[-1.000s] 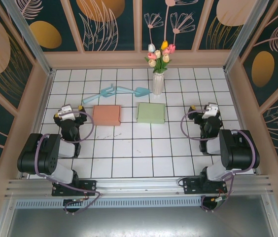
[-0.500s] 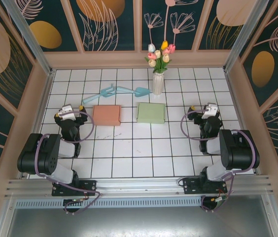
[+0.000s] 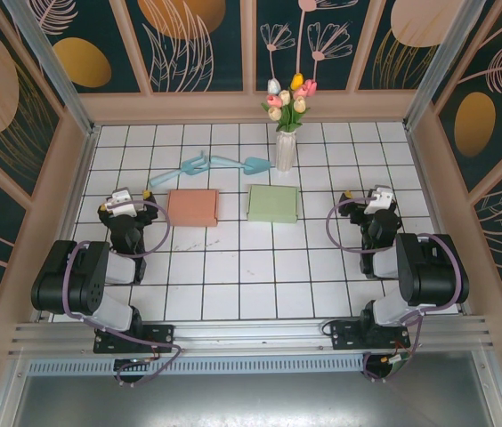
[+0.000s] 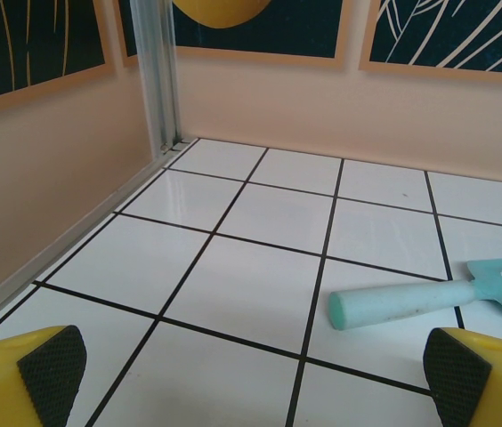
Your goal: Fold the paper box
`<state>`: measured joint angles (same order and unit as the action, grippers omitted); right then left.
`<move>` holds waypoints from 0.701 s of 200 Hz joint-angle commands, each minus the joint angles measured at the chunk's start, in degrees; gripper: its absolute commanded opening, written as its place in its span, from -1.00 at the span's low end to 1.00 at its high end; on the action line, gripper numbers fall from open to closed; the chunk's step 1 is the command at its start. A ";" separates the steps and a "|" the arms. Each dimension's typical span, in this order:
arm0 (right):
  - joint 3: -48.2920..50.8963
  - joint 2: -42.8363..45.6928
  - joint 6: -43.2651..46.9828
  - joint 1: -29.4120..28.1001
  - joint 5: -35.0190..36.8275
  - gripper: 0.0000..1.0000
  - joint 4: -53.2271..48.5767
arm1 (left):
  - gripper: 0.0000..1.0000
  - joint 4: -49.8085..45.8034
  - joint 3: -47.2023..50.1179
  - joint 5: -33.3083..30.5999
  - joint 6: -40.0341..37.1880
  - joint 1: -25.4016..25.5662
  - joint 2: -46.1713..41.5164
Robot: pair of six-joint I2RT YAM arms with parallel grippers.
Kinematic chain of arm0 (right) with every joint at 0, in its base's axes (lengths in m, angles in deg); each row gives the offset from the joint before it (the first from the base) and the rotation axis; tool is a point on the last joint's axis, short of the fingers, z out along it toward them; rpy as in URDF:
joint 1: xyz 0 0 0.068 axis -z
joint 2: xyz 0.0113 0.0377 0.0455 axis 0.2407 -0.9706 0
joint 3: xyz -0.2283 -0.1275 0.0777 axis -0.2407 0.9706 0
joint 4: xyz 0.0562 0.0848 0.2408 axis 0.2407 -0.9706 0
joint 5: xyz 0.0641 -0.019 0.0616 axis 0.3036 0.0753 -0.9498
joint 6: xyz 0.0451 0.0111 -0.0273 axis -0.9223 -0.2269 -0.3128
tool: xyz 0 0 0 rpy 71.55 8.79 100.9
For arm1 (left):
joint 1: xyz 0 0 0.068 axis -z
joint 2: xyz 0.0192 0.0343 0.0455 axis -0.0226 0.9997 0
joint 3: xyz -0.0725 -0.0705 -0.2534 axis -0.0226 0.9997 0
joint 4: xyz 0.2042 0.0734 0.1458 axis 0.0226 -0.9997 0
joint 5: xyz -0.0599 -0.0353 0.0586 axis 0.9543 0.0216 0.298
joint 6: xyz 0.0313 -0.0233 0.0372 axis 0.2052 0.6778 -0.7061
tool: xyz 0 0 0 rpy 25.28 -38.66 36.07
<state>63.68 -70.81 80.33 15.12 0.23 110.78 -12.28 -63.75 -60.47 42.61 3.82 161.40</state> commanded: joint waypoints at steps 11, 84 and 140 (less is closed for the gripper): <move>-1.10 -0.32 -0.58 0.57 -0.76 0.98 1.03 | 0.98 2.25 -0.62 0.96 0.15 -0.24 -0.52; -1.08 -0.27 -0.58 0.50 -0.77 0.98 1.04 | 0.98 1.54 -0.96 4.12 -1.12 -0.25 -0.66; -1.07 -0.28 -0.58 0.49 -0.78 0.98 1.04 | 0.98 1.76 -0.80 4.19 -1.19 -0.24 -0.68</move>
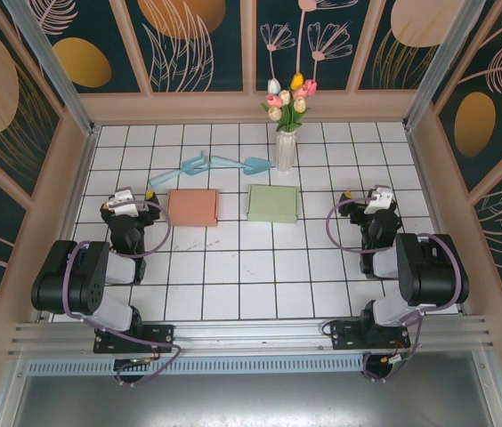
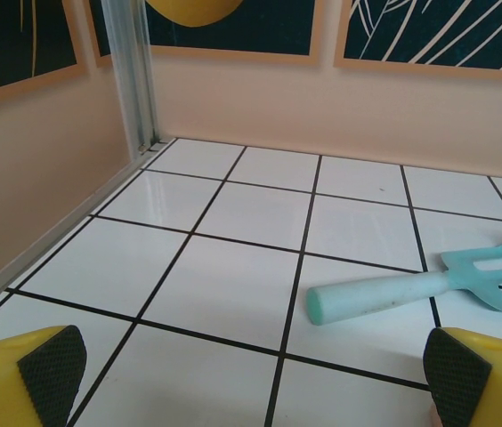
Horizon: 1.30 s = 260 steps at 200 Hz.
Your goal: Fold the paper box
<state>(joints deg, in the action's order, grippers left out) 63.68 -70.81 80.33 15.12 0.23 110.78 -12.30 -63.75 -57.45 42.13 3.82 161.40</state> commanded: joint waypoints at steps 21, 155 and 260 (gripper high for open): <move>-1.08 -0.28 -0.60 0.57 -0.78 0.98 0.97 | 0.98 1.39 -1.06 1.53 -0.79 -0.24 -0.69; -1.11 -0.31 -0.60 0.53 -0.77 0.98 1.04 | 0.98 1.04 -1.21 1.89 -0.70 -0.33 -0.69; -1.07 -0.29 -0.58 0.50 -0.78 0.98 1.04 | 0.98 0.95 -1.32 2.02 -0.66 -0.32 -0.60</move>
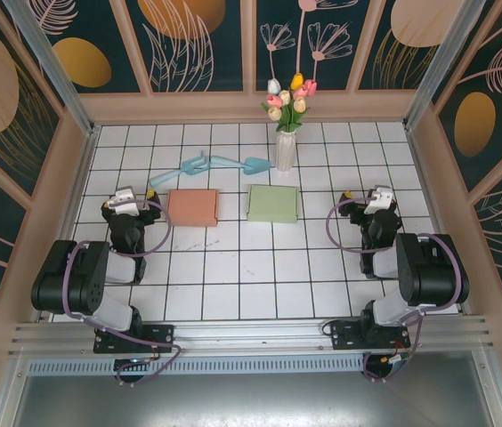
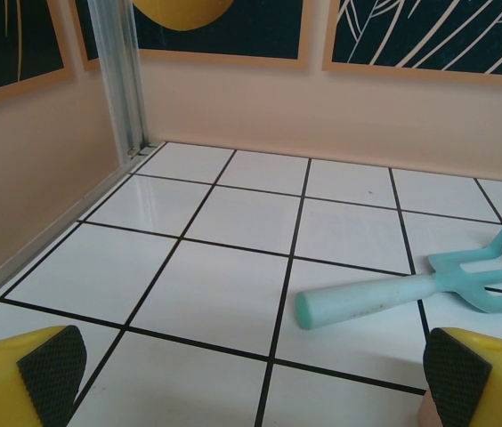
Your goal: Fold the paper box
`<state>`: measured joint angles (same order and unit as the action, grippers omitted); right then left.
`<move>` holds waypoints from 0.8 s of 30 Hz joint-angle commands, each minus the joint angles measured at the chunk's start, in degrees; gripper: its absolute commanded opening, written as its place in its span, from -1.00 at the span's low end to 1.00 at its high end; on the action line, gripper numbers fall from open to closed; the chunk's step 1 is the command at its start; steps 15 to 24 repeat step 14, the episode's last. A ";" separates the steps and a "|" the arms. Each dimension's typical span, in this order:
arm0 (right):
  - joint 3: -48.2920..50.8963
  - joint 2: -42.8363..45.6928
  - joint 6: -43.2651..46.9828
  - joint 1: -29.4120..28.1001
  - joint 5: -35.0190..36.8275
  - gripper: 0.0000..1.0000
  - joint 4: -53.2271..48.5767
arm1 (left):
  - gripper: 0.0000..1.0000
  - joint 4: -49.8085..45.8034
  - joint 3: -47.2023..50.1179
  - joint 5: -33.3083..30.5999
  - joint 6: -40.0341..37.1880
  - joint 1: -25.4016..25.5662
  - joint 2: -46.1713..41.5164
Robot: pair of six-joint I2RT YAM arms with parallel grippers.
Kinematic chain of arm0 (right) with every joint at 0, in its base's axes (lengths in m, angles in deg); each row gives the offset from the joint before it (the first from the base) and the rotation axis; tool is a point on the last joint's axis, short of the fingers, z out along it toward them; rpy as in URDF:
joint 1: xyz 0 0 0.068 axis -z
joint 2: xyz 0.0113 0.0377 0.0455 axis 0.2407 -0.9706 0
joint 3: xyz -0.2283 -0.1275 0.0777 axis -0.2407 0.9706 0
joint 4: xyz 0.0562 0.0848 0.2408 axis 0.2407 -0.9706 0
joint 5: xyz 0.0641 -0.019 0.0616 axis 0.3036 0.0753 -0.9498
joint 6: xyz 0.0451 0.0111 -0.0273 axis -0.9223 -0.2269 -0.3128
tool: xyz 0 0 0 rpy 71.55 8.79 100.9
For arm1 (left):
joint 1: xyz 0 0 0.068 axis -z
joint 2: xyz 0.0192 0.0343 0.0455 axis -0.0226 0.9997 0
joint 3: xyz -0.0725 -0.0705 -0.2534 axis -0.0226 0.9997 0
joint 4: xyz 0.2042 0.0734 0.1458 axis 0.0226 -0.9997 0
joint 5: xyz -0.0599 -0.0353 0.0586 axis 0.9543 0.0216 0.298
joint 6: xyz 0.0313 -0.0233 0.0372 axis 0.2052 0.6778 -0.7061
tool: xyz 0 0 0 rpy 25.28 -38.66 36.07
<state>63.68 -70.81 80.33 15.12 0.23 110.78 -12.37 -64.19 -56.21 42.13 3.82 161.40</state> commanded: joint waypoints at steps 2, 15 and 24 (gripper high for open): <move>-1.07 -0.31 -0.59 0.51 -0.78 0.98 1.04 | 0.98 1.01 -0.84 0.73 -0.71 -0.33 -0.60; -1.08 -0.31 -0.58 0.56 -0.78 0.98 1.04 | 0.98 0.67 -1.09 3.30 -1.10 -0.68 -0.43; -1.08 -0.31 -0.58 0.56 -0.78 0.98 1.04 | 0.98 0.67 -1.09 3.30 -1.10 -0.68 -0.43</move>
